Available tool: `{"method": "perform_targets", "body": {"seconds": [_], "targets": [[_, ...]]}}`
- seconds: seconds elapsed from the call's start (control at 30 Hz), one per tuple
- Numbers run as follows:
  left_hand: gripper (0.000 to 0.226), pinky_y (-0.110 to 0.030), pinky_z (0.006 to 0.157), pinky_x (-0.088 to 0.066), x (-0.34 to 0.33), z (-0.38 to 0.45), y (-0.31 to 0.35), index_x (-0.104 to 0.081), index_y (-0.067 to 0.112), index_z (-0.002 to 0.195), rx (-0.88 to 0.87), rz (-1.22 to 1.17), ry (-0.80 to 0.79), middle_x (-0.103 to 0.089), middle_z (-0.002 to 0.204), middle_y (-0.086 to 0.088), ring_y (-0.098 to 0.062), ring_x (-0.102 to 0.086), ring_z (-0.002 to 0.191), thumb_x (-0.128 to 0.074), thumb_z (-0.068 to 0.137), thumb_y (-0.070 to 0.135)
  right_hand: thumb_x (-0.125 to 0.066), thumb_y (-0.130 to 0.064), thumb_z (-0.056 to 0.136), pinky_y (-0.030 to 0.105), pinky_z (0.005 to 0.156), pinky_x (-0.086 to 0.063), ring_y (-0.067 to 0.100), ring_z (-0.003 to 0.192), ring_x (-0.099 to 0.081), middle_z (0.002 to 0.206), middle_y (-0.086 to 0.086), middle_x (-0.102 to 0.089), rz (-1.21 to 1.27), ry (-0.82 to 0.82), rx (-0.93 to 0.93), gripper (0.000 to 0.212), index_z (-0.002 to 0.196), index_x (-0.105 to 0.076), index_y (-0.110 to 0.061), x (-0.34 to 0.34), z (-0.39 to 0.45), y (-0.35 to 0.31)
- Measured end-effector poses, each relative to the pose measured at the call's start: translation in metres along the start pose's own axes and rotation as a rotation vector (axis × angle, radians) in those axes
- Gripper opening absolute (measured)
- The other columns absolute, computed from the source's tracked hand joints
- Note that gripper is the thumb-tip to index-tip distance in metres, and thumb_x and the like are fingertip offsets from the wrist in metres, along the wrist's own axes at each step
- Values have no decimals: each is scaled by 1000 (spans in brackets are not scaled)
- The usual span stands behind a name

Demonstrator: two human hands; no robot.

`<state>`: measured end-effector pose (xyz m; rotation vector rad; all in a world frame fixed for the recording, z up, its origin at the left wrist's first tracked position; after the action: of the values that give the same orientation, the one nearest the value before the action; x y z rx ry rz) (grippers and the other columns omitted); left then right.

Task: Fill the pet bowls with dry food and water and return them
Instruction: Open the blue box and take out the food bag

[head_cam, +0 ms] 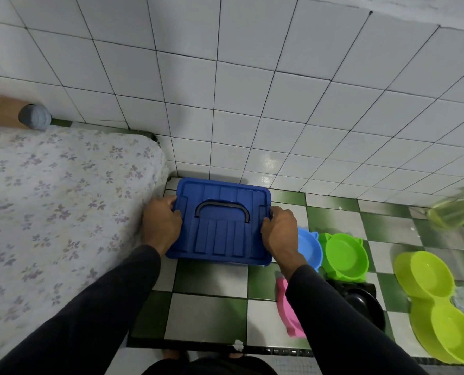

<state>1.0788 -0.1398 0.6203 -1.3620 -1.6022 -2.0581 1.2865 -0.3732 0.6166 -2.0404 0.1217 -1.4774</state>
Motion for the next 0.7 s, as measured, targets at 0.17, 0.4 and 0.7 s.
{"method": "perform_targets", "body": {"seconds": [0.17, 0.4, 0.7], "targets": [[32, -41, 87, -59, 28, 6, 22, -66, -4, 125, -15, -30, 86, -67, 99, -16, -21, -62, 82, -62, 94, 3, -59, -19, 88, 26, 74, -41, 25, 86, -61, 103, 12, -67, 197, 156, -24, 34, 120, -63, -8, 23, -7, -16], [34, -22, 83, -40, 102, 26, 22, -68, -1, 128, -97, 12, 249, -64, 109, -20, -22, -58, 93, -56, 96, -1, -65, -20, 86, 26, 60, -42, 15, 73, -59, 82, 1, -64, 396, 160, 66, 13, 93, -55, -15, 30, -19, -85], [24, -36, 96, -50, 214, 14, -70, -73, -1, 117, 35, 54, 412, -71, 116, -20, -34, -66, 104, -59, 98, 5, -69, -21, 87, 25, 59, -49, 11, 73, -62, 80, -3, -63, 515, -38, 206, 17, 94, -54, -22, -25, -55, -213]]}}
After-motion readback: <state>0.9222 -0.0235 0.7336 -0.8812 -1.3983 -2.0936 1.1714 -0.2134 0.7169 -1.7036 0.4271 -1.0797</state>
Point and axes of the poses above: each hand's wrist, its own z-axis towards the middle knuckle, its own x-axis out of the back of the hand, y = z × x, the point moved 8 cm from there along z, towards the middle knuckle
